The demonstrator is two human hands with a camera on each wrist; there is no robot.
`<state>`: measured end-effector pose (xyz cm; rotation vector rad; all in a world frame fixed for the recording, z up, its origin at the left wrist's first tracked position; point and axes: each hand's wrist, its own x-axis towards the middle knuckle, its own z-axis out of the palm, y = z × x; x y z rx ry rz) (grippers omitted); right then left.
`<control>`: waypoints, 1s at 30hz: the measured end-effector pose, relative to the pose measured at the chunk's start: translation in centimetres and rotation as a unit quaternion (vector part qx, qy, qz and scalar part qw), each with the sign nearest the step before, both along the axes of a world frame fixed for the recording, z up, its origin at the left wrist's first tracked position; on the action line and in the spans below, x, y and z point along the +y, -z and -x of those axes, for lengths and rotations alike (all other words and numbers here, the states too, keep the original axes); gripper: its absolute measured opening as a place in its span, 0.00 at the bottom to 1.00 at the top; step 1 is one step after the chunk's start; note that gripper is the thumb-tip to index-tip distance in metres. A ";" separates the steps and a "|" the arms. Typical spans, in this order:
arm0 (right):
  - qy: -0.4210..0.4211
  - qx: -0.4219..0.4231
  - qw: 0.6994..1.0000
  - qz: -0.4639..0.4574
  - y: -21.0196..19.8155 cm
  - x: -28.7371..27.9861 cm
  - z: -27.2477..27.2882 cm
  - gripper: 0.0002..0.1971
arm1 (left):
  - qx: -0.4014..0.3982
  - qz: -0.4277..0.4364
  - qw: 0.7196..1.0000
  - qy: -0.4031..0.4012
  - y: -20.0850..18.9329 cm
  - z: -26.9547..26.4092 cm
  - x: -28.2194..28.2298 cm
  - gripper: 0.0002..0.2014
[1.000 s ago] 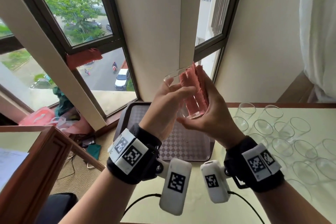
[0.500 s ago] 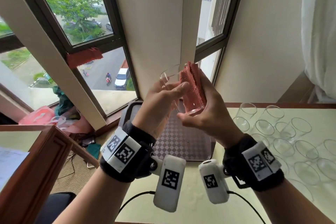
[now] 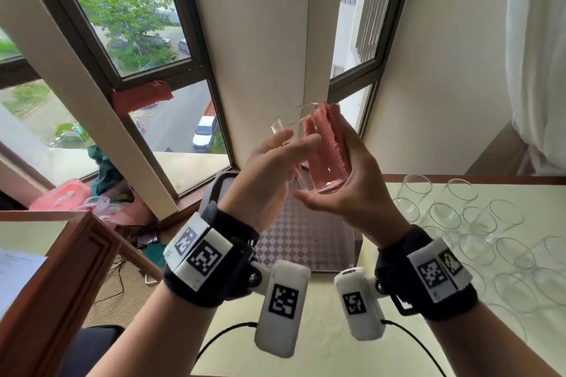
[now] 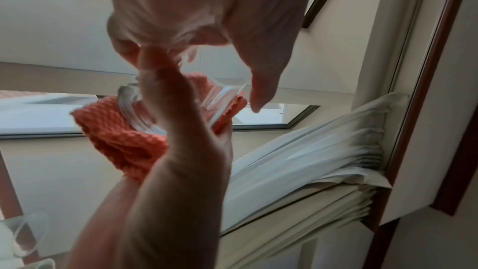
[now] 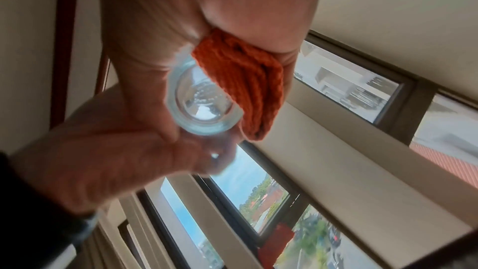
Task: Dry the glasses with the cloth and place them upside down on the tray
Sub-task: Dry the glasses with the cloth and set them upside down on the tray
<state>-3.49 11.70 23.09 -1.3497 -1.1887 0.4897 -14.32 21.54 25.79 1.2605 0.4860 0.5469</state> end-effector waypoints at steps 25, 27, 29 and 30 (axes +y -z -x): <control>0.051 0.167 0.977 0.121 0.8 -3.4 -3.2 0.29 | 0.014 -0.012 1.000 0.015 2.3 1.6 0.7 0.40; 0.062 0.191 0.973 0.113 1.1 -3.7 -2.7 0.28 | 0.010 -0.035 0.999 0.011 2.7 1.8 0.6 0.48; 0.072 0.226 0.967 0.096 1.4 -4.0 -2.3 0.31 | 0.000 -0.051 0.999 0.003 3.1 2.0 0.5 0.48; 0.077 0.241 0.963 0.091 1.6 -4.0 -2.1 0.33 | -0.001 -0.061 0.998 -0.003 3.3 2.2 0.4 0.45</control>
